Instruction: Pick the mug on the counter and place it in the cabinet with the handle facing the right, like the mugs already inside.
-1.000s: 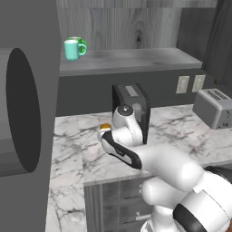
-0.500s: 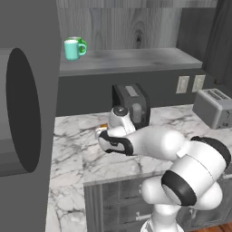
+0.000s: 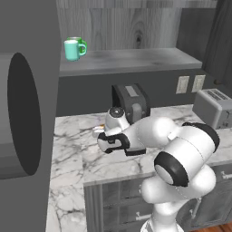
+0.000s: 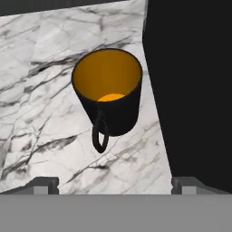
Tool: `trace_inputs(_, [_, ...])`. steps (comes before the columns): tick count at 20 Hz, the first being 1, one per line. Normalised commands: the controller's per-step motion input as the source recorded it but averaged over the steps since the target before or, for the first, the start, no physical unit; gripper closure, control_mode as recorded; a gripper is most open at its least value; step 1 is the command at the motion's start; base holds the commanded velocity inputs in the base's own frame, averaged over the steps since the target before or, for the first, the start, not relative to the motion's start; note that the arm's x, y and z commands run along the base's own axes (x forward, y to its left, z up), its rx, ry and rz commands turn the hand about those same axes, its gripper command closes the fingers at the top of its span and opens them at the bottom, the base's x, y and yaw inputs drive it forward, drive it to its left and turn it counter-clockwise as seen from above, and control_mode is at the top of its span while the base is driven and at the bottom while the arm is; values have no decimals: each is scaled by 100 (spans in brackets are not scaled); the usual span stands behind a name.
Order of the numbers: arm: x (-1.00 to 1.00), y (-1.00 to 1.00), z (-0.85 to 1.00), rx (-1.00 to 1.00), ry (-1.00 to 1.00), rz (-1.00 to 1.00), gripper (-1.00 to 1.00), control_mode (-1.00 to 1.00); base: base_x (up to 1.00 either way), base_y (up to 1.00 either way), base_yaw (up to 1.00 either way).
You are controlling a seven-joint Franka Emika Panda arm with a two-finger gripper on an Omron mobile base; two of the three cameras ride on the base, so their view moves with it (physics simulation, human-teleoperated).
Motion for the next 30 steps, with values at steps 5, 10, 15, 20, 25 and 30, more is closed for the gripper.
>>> trace_inputs(5, [28, 14, -22, 0, 0, 0, -100, -100, 0, 0, 0])
trace_inputs(10, [32, 13, -27, 0, 0, 0, -100, -100, 0, 0, 0])
trace_inputs(15, [13, 29, -25, -1, 0, 0, -100, -100, 0, 0, 0])
trace_inputs(20, [0, 40, -17, -3, 0, 0, -100, -100, 0, 0, 0])
trace_inputs(25, [6, 8, -19, -5, 0, 0, -100, -100, 0, 0, 0])
trace_inputs(30, [28, 0, -14, -4, 0, 0, -100, -100, 0, 0, 0])
